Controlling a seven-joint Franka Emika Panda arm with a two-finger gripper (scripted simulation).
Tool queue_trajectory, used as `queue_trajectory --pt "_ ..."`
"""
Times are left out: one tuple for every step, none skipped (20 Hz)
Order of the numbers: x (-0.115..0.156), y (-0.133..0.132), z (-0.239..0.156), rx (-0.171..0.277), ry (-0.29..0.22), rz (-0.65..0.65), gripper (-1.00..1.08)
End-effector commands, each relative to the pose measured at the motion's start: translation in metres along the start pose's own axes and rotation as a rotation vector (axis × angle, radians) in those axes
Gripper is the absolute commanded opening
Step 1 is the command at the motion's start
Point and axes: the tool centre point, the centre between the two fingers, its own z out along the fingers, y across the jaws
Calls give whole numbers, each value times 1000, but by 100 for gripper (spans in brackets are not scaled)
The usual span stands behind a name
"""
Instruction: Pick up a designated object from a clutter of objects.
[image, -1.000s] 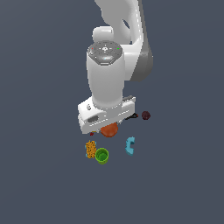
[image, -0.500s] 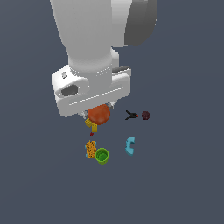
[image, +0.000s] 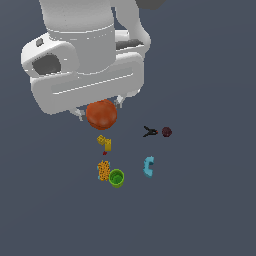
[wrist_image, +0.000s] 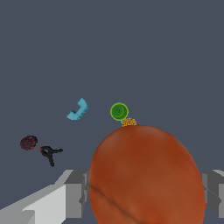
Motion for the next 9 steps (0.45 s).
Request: queue_trajectory --pt "0 3 -11 -1 1 0 -100" --pt "0 4 -13 -1 1 0 -100" --pt "0 5 -16 -1 0 0 -100" --pt "1 5 -17 -1 0 0 -100" --pt "1 6 -19 -1 0 0 -100" --pt "1 6 -20 -1 0 0 -100" --pt "1 6 -20 -1 0 0 -100" --pt "1 7 -21 -1 0 0 -100" --pt "1 7 -21 -1 0 0 -100"
